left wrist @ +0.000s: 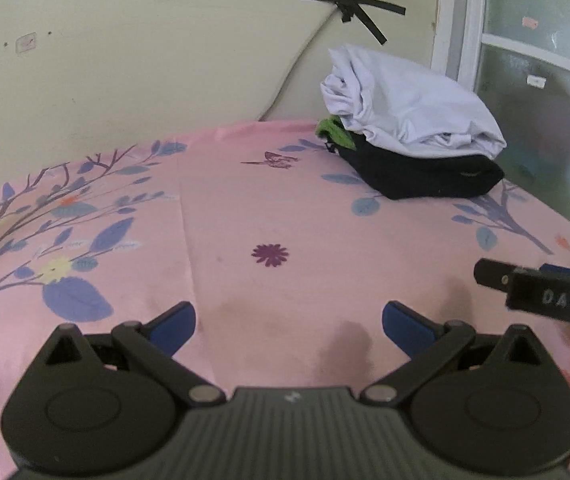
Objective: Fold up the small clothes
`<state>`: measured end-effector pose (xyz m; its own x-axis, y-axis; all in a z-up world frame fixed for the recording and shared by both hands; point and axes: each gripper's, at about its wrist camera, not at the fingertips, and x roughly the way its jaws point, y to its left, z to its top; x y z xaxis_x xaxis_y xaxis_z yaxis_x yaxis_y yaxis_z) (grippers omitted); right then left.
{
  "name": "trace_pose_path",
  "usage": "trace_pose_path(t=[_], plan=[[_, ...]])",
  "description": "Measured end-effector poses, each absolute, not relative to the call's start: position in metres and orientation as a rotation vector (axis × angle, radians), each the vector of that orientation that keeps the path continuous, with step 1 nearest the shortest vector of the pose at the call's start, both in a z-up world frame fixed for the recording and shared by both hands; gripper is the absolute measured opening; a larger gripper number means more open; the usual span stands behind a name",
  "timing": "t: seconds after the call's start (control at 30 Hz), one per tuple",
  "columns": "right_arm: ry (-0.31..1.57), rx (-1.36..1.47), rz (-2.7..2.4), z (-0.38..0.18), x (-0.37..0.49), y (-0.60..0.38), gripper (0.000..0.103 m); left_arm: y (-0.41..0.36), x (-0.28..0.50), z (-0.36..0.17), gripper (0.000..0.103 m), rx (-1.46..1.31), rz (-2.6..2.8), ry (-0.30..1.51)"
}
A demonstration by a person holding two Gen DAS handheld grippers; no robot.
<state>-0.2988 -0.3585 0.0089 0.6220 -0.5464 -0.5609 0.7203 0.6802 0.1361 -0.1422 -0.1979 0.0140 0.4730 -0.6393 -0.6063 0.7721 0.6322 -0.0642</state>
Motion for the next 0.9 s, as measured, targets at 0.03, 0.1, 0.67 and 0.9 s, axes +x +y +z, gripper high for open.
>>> trace_pose_path(t=[0.03,0.1,0.67,0.9], plan=[[0.521,0.353,-0.753,0.009,-0.297,-0.356,0.084,-0.195,-0.14,0.014,0.103,0.221,-0.872,0.634],[0.538,0.331,-0.763,0.008,-0.293,-0.354,0.084,-0.191,-0.142,0.016,0.103,0.208,-0.874,0.627],[0.541,0.348,-0.81,0.007,-0.303,-0.345,0.084,-0.187,-0.141,0.015,0.103,0.215,-0.88,0.668],[0.523,0.37,-0.807,0.007,-0.309,-0.344,0.084,-0.188,-0.146,0.016,0.103,0.236,-0.885,0.648]])
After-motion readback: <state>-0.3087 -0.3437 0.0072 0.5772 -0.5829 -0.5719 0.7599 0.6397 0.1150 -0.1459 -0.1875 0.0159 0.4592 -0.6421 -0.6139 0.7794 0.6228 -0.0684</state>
